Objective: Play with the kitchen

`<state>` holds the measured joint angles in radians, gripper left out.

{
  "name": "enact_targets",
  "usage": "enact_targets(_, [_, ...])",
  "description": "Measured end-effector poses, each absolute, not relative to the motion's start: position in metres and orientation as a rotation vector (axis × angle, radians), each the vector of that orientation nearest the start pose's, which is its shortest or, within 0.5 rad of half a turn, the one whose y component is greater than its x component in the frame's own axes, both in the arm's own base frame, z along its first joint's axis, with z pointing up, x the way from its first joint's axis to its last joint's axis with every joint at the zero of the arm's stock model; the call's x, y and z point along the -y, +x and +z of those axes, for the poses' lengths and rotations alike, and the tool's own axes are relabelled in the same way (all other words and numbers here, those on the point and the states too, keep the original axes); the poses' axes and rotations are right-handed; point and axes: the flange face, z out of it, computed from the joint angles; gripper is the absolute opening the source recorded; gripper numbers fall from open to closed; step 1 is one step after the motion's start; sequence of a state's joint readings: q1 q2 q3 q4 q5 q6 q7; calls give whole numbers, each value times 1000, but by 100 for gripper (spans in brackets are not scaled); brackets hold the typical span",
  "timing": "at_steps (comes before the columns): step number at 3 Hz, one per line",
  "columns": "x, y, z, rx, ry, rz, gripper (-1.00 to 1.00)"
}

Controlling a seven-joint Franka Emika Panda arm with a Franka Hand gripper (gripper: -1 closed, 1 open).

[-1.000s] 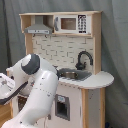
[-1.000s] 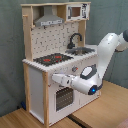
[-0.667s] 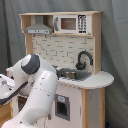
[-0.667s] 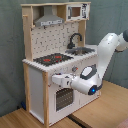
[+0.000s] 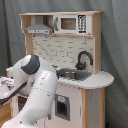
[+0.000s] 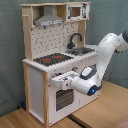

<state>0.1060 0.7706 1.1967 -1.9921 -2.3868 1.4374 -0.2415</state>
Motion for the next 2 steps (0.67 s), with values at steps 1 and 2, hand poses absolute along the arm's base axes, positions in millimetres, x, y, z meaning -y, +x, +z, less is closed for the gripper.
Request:
enact_targets(1, [-540,345,339,-1485,506,548,-100])
enact_targets(2, [-539,346,340,-1476,512,542,-100])
